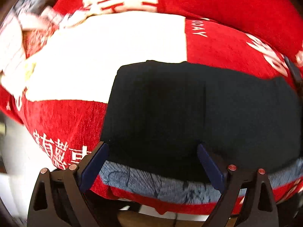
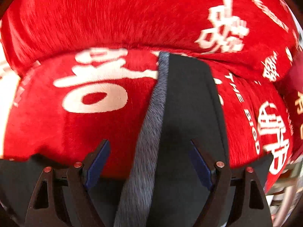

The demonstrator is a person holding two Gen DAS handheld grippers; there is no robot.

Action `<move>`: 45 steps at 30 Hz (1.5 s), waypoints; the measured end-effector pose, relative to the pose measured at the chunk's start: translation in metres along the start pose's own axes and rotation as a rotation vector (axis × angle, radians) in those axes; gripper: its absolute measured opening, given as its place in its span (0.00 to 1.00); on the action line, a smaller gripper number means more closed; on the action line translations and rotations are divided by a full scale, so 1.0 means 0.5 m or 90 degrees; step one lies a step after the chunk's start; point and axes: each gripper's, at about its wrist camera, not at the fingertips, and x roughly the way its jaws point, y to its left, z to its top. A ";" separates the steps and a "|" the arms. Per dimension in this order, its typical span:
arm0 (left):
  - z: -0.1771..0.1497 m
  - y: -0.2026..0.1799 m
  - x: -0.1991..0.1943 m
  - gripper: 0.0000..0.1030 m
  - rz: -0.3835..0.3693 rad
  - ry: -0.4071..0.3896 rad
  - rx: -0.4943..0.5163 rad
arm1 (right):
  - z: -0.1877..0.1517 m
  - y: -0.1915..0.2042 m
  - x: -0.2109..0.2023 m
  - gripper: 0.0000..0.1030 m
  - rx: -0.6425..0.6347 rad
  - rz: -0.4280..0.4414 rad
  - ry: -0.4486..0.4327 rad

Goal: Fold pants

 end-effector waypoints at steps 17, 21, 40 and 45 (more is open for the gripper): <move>-0.010 -0.206 -0.009 0.93 -0.077 0.001 0.168 | -0.195 -0.295 -0.155 0.06 0.210 0.094 -0.169; -0.025 -0.124 -0.023 0.97 -0.076 0.003 0.132 | -0.309 -0.362 -0.170 0.07 0.261 0.071 -0.180; -0.055 -0.137 -0.098 0.97 -0.111 -0.025 0.134 | -0.512 -0.534 -0.096 0.31 0.424 0.102 -0.117; -0.106 -0.238 -0.072 0.97 -0.068 -0.013 0.233 | -0.467 -0.339 -0.126 0.69 0.203 0.122 -0.157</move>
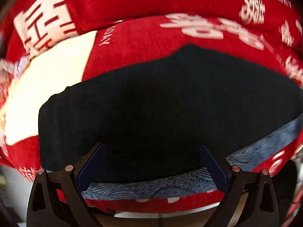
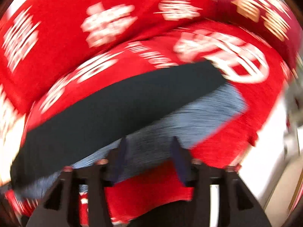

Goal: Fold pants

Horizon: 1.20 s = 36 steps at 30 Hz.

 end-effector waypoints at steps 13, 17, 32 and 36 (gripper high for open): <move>-0.086 0.243 0.001 1.00 0.036 0.014 -0.152 | -0.058 0.159 0.064 0.81 -0.199 -0.056 -0.004; -0.087 0.288 -0.007 1.00 0.029 0.026 -0.202 | -0.066 0.145 0.057 0.87 -0.179 -0.080 -0.023; 0.107 0.007 0.057 1.00 0.046 0.043 -0.059 | 0.085 0.264 0.174 0.88 -0.242 -0.020 0.042; 0.116 0.065 0.064 1.00 0.047 0.046 -0.079 | 0.136 0.160 0.171 0.88 -0.199 -0.066 0.039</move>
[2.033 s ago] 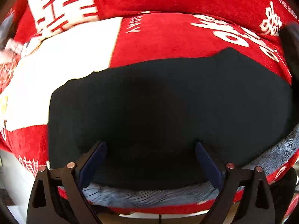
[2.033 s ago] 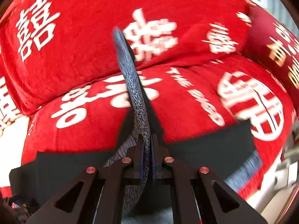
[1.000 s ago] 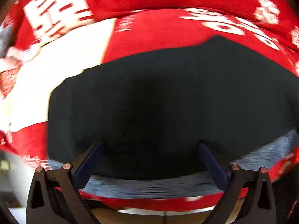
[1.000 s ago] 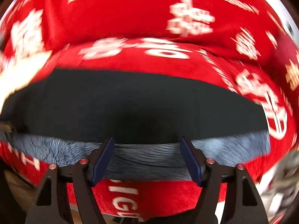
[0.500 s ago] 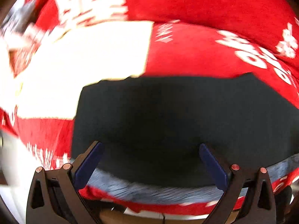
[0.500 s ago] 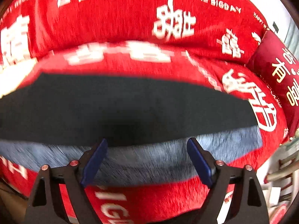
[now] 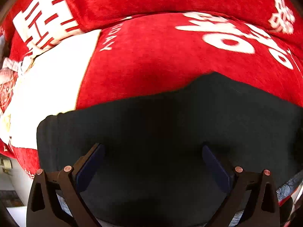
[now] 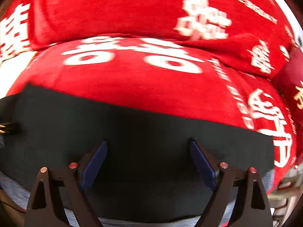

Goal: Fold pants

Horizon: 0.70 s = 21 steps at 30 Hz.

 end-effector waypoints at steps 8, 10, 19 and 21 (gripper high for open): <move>0.048 0.077 0.032 1.00 0.015 0.012 -0.051 | -0.045 -0.328 0.028 0.99 0.196 -0.072 0.024; 0.072 0.078 0.052 1.00 0.028 0.008 -0.053 | -0.056 -0.393 0.045 0.99 0.240 -0.066 0.033; 0.074 0.073 0.036 1.00 0.027 0.005 -0.088 | -0.033 -0.396 0.008 0.99 0.308 -0.015 -0.016; 0.075 0.014 0.024 1.00 0.014 -0.004 -0.051 | 0.010 -0.310 0.002 0.99 0.223 0.025 -0.028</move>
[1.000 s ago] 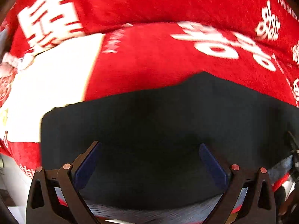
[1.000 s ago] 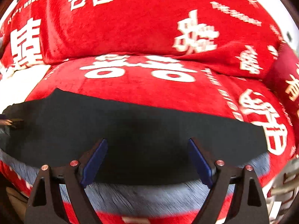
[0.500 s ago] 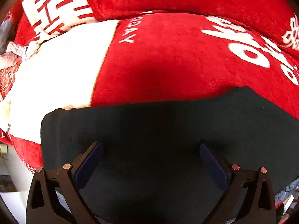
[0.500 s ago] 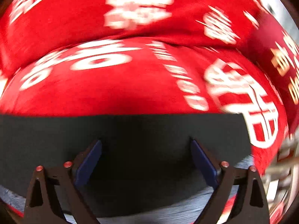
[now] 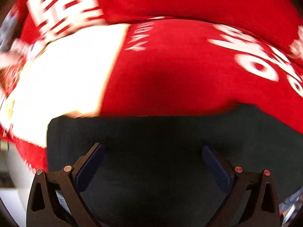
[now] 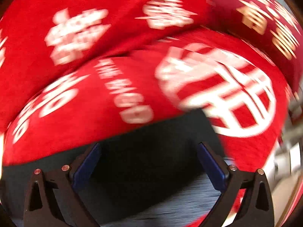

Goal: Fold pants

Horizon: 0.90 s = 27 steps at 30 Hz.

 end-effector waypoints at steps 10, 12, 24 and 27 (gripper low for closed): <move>-0.009 0.012 -0.030 1.00 0.052 -0.028 0.017 | 0.016 -0.035 0.026 0.99 0.005 -0.096 -0.001; -0.034 0.060 -0.058 1.00 0.025 -0.054 0.006 | -0.004 -0.072 -0.011 0.99 0.012 -0.064 -0.018; -0.209 0.256 -0.012 1.00 -0.009 -0.058 -0.095 | -0.212 -0.036 -0.062 0.99 -0.107 0.042 -0.005; -0.221 0.299 -0.033 1.00 0.026 -0.051 -0.150 | -0.207 -0.066 -0.079 1.00 -0.044 0.023 0.004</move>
